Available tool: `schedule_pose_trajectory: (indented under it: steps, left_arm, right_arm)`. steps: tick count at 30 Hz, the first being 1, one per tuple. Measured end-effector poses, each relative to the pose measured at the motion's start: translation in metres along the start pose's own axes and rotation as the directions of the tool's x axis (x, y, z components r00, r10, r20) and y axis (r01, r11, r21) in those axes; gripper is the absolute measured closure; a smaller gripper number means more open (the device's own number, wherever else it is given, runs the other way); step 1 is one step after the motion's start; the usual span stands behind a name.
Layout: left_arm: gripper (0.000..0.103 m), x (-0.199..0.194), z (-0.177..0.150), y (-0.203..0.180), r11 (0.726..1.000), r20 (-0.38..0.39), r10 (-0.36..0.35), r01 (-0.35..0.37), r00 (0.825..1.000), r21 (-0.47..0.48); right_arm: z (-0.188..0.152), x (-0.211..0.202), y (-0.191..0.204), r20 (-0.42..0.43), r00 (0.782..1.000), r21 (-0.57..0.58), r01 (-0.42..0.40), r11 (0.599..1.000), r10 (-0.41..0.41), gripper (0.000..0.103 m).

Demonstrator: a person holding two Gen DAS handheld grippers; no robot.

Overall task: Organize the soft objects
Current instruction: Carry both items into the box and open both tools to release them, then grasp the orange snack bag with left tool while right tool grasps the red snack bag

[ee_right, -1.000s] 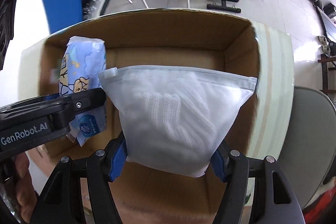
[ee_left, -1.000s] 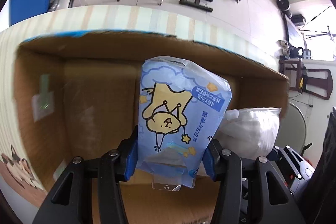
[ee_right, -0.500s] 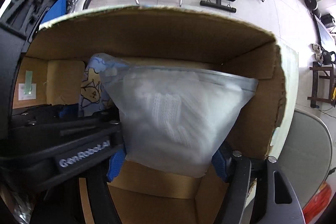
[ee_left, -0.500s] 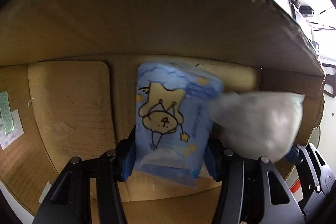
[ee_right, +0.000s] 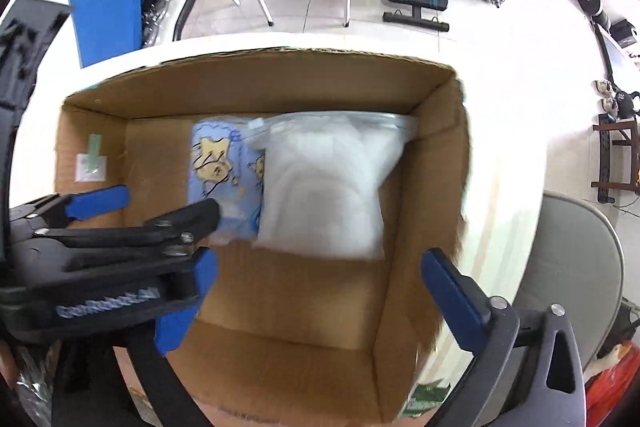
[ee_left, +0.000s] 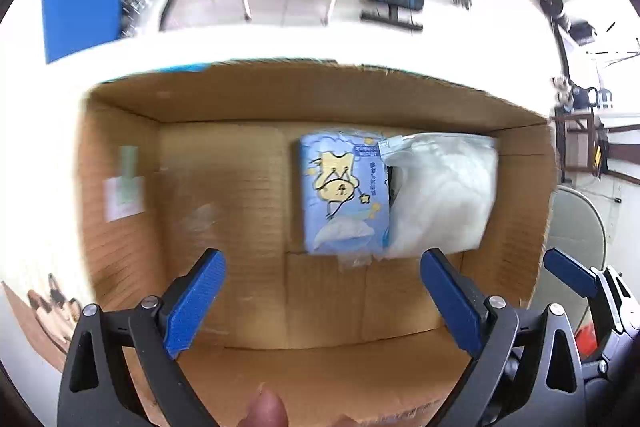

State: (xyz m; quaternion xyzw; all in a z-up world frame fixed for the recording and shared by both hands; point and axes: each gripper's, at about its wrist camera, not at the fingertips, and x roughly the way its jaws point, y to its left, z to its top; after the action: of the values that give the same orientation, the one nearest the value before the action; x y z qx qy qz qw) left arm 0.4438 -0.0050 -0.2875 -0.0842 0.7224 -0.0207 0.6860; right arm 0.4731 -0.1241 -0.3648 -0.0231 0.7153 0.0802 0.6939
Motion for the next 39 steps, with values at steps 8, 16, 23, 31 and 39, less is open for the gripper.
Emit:
schedule_pose_trajectory:
  steps: [8, 16, 23, 31, 39]
  left_arm:
    - [0.002, -0.067, -0.061, 0.010, 0.992, 0.241, 0.123, -0.127, 0.963, 0.002]
    - [0.002, -0.107, -0.108, 0.030, 0.963, 0.397, 0.223, -0.265, 0.890, 0.053]
    - [0.002, -0.028, -0.209, 0.099, 0.899, 0.284, 0.417, -0.438, 0.863, 0.010]
    - [0.002, 0.063, -0.263, 0.161, 0.928, 0.026, 0.367, -0.365, 0.930, -0.074]
    - [0.002, 0.065, -0.269, 0.164, 0.943, 0.025, 0.330, -0.328, 0.944, -0.053]
  right_arm:
    - [-0.058, -0.048, 0.023, 0.168, 0.986, 0.029, 0.003, 1.000, -0.008, 0.000]
    - [-0.125, -0.098, 0.041, 0.302, 0.950, 0.030, -0.087, 0.996, 0.074, 0.000]
    - [-0.227, -0.036, 0.051, 0.175, 0.955, 0.123, -0.261, 0.957, 0.238, 0.000]
    - [-0.234, 0.091, 0.082, 0.005, 0.952, 0.268, -0.296, 0.917, 0.306, 0.005]
    - [-0.221, 0.130, 0.097, -0.080, 0.947, 0.212, -0.288, 0.934, 0.311, 0.067]
